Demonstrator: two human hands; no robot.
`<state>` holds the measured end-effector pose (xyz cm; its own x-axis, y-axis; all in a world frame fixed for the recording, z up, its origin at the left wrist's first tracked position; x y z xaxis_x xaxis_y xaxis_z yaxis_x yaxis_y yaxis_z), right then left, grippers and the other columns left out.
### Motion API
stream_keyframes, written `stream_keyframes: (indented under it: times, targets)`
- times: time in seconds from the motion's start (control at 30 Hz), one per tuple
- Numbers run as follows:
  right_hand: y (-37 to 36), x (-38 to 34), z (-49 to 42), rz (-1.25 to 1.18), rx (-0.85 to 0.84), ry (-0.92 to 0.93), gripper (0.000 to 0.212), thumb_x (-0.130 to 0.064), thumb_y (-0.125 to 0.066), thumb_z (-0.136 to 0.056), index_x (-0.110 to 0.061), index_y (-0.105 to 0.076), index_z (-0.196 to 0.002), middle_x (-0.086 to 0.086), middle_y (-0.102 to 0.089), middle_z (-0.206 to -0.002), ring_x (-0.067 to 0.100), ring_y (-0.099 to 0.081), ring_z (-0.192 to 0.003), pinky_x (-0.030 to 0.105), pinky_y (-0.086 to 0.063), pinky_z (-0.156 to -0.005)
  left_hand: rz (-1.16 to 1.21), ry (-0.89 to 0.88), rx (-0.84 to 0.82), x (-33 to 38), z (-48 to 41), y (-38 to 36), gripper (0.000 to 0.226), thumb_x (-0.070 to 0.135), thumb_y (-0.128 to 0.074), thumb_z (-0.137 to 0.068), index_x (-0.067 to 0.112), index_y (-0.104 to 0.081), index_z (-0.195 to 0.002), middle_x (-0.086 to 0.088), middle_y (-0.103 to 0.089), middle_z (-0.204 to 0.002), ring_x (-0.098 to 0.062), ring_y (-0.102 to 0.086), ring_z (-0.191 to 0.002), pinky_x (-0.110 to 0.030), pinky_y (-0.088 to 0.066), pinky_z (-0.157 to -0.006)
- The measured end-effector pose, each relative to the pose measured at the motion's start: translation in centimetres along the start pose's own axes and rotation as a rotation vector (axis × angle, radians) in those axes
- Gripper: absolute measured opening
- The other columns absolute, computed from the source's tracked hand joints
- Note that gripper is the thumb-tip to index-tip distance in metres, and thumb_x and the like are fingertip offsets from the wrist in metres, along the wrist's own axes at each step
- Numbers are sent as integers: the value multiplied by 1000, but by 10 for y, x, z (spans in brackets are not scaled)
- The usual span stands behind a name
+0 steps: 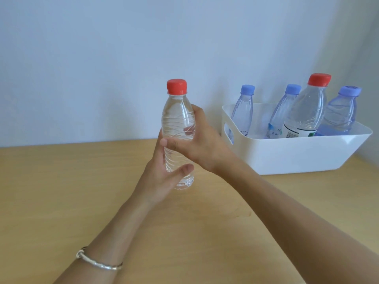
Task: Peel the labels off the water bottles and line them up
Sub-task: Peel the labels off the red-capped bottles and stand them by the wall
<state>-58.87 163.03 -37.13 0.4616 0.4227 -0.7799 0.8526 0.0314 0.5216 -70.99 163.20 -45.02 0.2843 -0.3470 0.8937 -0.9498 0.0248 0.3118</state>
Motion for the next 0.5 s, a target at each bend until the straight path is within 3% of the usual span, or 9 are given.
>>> stream_keyframes:
  times: [0.23, 0.37, 0.5]
  targets:
    - [0, 1, 2, -15, 44, -4, 79, -39, -73, -79, -30, -25, -141, -11, -57, -115, 5, -57, -97, 7, -41, -70, 6, 13, -9, -1, -2, 0, 106, 61, -76, -67, 29, -19, -149, 13, -54, -139, -9, -50, -130, -47, -42, -107]
    - [1, 1, 4, -20, 52, -8, 77, -38, -73, -79, -31, -26, -140, -12, -57, -112, -4, -56, -88, 3, -42, -65, 21, 10, -7, 0, -2, -1, 108, 62, -77, -65, 25, -19, -149, 11, -52, -141, -12, -49, -132, -48, -42, -107]
    - [1, 1, 6, -31, 58, -4, 77, -38, -73, -79, -31, -27, -140, -12, -57, -114, 2, -57, -94, 5, -42, -67, 24, 14, 4, -1, -2, -1, 107, 61, -77, -65, 28, -19, -149, 11, -53, -140, -12, -52, -129, -49, -44, -105]
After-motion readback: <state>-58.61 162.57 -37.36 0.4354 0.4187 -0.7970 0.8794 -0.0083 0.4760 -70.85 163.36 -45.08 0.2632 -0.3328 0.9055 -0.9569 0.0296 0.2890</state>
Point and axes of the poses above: each hand's wrist, its own z-axis away from the middle knuckle, its own y-axis out of the back of the hand, x = y × z, the point moved 5 cm from there along -z, towards the middle knuckle
